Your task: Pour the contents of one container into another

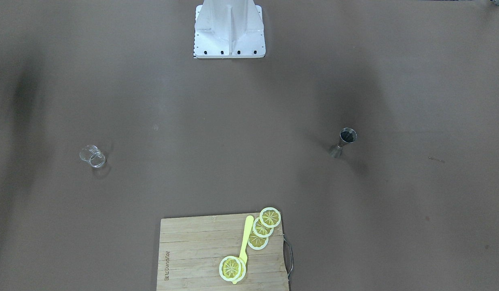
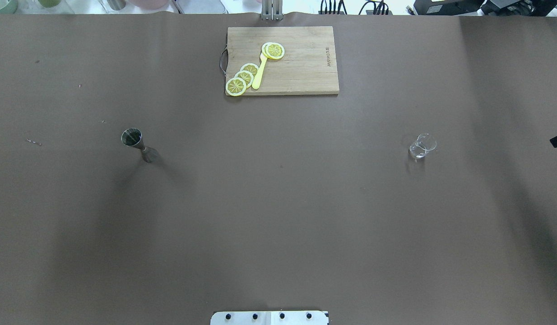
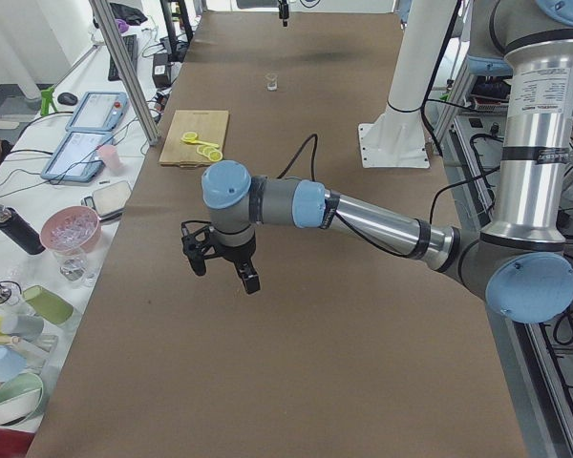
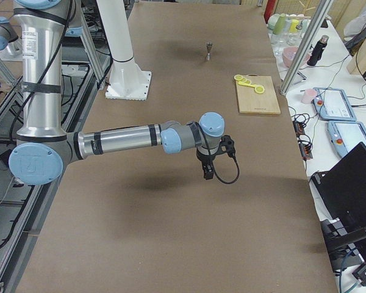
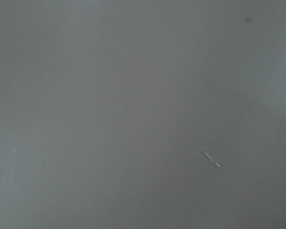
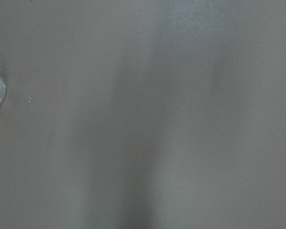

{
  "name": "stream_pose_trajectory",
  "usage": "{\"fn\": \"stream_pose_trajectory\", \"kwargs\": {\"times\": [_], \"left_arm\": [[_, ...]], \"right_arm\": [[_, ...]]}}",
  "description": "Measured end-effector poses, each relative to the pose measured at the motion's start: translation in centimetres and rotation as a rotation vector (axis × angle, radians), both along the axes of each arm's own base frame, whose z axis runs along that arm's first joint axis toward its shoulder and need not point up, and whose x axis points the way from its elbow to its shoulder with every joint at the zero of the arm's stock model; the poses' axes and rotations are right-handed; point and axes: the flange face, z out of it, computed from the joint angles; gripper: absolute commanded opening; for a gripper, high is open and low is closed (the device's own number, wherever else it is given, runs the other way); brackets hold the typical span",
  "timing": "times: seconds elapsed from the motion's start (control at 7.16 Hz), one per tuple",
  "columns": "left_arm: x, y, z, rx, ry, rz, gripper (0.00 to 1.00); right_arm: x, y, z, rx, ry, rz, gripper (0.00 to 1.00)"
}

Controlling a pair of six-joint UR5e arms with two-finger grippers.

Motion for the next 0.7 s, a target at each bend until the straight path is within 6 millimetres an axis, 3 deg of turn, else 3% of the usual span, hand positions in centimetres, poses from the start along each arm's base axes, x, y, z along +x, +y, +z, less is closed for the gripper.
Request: {"fn": "stream_pose_trajectory", "kwargs": {"times": [0.14,0.42,0.7], "left_arm": [[1.9,-1.3,-2.5,0.0,0.006,-0.012,0.99],[7.7,-2.2,-6.9,-0.028,0.02,-0.018,0.99],[10.4,-1.6,-10.8,-0.01,0.038,-0.036,0.99]], "right_arm": [[-0.7,-0.1,-0.3,0.016,-0.006,-0.017,1.0],[-1.5,0.1,-0.4,0.09,-0.032,-0.037,1.0],[-2.0,0.4,-0.1,0.162,-0.071,-0.052,1.0]]}}
